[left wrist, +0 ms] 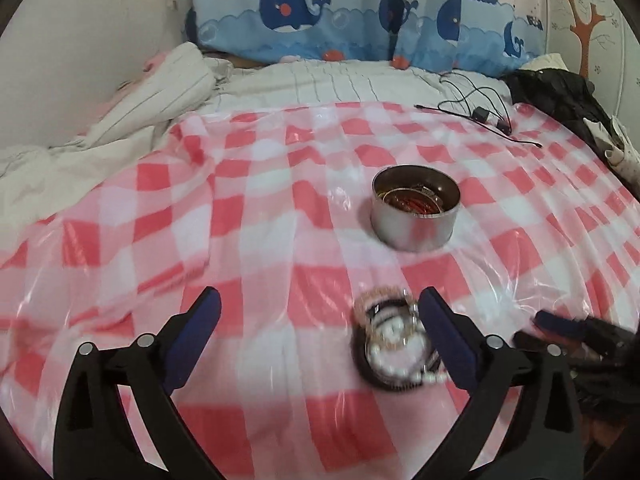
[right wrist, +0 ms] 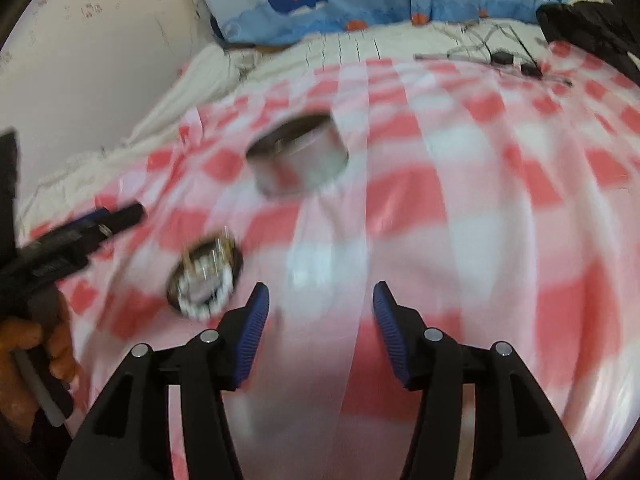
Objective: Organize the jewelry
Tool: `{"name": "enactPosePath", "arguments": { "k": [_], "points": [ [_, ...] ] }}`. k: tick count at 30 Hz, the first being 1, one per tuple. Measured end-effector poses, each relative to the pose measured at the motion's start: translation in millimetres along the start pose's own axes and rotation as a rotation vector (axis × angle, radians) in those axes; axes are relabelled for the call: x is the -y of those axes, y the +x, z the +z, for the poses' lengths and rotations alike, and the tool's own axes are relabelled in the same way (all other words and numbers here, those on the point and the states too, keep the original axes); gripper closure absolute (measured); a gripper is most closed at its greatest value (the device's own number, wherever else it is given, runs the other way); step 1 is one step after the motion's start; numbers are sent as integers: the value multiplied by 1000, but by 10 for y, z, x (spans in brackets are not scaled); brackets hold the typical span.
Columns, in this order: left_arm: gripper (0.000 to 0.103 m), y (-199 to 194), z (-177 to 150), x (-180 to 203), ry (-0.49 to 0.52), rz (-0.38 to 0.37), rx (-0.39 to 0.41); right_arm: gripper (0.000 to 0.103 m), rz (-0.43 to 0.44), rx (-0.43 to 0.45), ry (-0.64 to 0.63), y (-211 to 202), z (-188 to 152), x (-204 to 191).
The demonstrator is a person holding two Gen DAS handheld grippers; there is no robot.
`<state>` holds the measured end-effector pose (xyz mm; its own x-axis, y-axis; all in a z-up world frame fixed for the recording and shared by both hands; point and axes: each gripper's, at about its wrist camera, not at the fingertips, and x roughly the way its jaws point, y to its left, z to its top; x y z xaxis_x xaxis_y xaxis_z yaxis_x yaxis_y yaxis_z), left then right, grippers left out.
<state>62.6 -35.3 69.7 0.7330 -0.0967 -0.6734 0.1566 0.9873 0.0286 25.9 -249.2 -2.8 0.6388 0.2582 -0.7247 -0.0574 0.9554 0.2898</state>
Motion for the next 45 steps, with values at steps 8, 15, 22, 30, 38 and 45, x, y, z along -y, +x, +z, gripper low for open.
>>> {"name": "enactPosePath", "arguments": {
  "k": [8, 15, 22, 30, 38, 45],
  "points": [
    [8, 177, -518, -14, -38, 36, -91, 17, -45, -26, -95, 82, -91, -184],
    [8, 215, -603, -54, -65, 39, -102, 8, -83, -27, -122, 80, -127, -226],
    [8, 223, -606, -7, -43, 35, -103, 8, -68, -14, -109, 63, -134, -199],
    [8, 242, -617, -24, -54, 17, -109, 8, -61, 2, -90, 39, -128, -173],
    [8, 275, -618, -29, -61, 6, -113, 8, -62, 1, -86, 39, -128, -153],
    [8, 283, -619, -21, -62, 4, -116, 8, -60, 2, -83, 43, -133, -143]
  ]
}}
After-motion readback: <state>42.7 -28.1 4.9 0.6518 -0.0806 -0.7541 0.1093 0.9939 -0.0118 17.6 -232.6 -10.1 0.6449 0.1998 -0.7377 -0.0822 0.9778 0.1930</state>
